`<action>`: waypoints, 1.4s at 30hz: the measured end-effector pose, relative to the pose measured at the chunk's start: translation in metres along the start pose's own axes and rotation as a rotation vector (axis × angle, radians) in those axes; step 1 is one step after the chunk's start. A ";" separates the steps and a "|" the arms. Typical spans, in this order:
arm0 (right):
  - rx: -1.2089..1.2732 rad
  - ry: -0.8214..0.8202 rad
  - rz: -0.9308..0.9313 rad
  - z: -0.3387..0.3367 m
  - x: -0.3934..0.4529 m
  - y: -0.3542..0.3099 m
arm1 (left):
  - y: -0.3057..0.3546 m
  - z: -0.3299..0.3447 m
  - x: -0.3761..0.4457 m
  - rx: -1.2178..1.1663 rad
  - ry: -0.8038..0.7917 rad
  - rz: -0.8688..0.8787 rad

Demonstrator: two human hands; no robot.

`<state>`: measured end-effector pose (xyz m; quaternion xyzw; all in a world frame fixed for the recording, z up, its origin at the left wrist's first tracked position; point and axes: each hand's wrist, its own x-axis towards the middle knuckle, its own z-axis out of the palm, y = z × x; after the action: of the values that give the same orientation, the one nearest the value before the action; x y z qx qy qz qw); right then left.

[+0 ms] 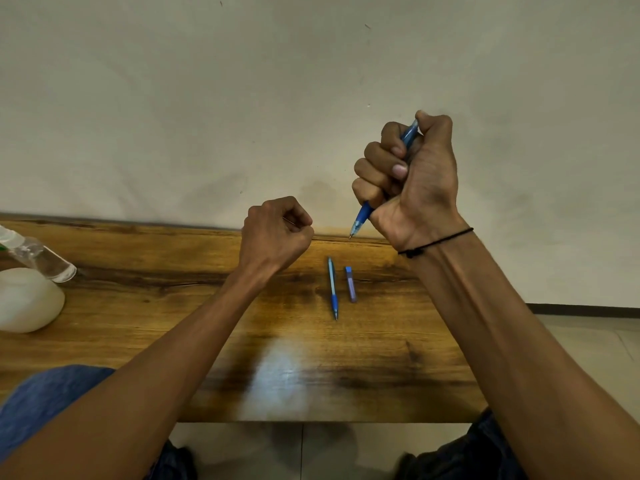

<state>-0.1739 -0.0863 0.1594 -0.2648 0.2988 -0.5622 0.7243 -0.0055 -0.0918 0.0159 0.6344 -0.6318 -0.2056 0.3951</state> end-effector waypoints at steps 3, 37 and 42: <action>0.048 0.041 0.020 -0.001 0.001 -0.002 | 0.000 -0.001 -0.001 -0.003 0.000 0.009; 0.285 0.291 0.174 -0.011 0.015 -0.001 | 0.011 -0.007 -0.011 0.141 -0.102 0.156; 0.272 0.287 0.180 -0.011 0.015 0.000 | 0.011 -0.007 -0.011 0.143 -0.108 0.150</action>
<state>-0.1784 -0.1017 0.1498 -0.0541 0.3426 -0.5623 0.7507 -0.0086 -0.0783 0.0258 0.5999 -0.7109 -0.1638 0.3286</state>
